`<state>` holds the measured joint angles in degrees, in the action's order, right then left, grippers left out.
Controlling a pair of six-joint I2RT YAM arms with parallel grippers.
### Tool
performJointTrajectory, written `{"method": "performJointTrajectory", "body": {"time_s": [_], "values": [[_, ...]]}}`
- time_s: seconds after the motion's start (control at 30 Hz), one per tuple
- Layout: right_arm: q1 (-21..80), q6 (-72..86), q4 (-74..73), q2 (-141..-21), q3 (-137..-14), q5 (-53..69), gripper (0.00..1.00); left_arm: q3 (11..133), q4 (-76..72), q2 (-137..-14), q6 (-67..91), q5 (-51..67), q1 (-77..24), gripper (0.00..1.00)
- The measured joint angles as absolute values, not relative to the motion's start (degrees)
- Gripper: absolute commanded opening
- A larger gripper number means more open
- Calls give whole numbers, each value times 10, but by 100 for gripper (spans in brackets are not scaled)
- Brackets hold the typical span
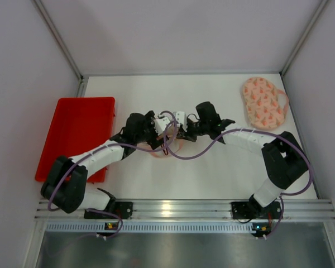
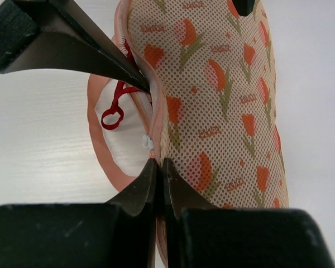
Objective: Place the bra in the laundry bag and zip it closed
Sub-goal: Adjust the bra in the laundry bag.
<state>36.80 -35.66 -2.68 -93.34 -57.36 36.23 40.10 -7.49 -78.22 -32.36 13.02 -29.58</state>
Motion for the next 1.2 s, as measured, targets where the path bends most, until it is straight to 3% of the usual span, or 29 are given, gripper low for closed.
{"method": "performJointTrajectory", "body": {"time_s": [0.63, 1.2], "values": [[369, -333, -31, -926, -574, 383, 0, 416, -78, -825, -282, 63, -326, 98], [355, -361, -48, -901, -565, 413, 0, 403, -43, -781, -338, 42, -278, 98]]}}
